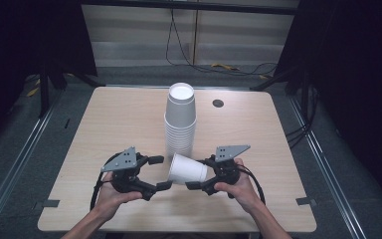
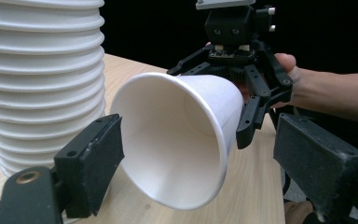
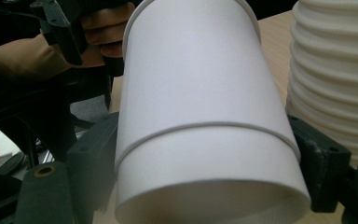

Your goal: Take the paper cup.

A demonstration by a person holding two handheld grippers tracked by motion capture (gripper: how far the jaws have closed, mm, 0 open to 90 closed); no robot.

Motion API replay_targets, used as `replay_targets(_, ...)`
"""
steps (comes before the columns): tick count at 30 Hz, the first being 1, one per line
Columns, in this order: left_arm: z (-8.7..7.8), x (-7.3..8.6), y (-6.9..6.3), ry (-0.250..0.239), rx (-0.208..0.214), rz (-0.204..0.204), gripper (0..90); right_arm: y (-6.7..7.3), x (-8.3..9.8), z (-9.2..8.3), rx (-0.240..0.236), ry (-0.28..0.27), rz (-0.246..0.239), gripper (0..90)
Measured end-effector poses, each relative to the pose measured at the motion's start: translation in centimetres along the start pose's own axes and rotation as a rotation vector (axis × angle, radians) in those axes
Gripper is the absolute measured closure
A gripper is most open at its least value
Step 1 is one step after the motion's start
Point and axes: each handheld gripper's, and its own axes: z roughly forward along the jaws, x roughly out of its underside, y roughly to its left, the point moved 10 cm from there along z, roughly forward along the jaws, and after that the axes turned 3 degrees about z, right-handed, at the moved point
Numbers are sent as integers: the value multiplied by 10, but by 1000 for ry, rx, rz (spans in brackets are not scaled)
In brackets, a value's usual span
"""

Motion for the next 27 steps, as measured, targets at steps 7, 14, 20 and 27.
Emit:
replay_targets(7, -2, -2, 0, -31, 17, -51, 155, 5, -5, 2, -24, -48, -10, 212)
replay_targets(14, 0, 0, 0, -27, 22, -53, 153, 10, -9, 1, -46, -74, -16, 212)
replay_targets(20, 2, 4, 5, -14, -4, -61, 153, 15, -10, 3, -70, -75, -23, 214)
replay_targets(27, 5, 7, 5, 0, 3, -64, 88, 19, -11, 4, -89, -79, -30, 214)
